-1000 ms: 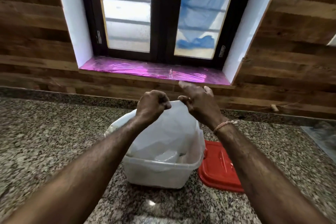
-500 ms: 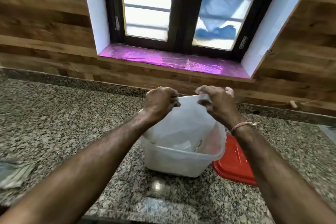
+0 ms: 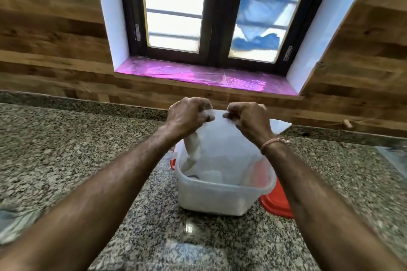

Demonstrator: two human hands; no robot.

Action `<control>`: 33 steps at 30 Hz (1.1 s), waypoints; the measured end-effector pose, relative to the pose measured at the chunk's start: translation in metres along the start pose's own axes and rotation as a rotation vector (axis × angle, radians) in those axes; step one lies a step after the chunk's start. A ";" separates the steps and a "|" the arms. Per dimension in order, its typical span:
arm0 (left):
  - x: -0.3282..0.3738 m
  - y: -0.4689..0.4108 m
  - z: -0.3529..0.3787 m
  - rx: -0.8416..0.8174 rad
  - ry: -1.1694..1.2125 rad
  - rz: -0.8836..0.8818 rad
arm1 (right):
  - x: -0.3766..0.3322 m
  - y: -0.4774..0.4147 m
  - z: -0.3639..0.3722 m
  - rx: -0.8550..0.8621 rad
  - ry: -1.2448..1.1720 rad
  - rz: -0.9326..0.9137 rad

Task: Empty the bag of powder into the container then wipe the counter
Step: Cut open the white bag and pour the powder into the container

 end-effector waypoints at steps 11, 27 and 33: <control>0.012 0.025 -0.013 0.250 -0.199 0.409 | 0.021 -0.010 -0.017 0.110 0.115 0.191; -0.069 0.069 0.055 -0.017 0.159 -0.140 | 0.042 -0.012 -0.022 0.046 -0.131 0.276; -0.070 0.079 0.061 0.077 0.152 -0.154 | 0.003 -0.023 -0.010 -0.002 -0.150 0.152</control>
Point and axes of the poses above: each hand's wrist, its own y-axis away from the middle knuckle, its own z-axis out of the palm, x = y × z, the point moved 8 cm from there along -y, towards the middle knuckle, and after that the axes turned 3 degrees about -y, right-handed, at the moved point
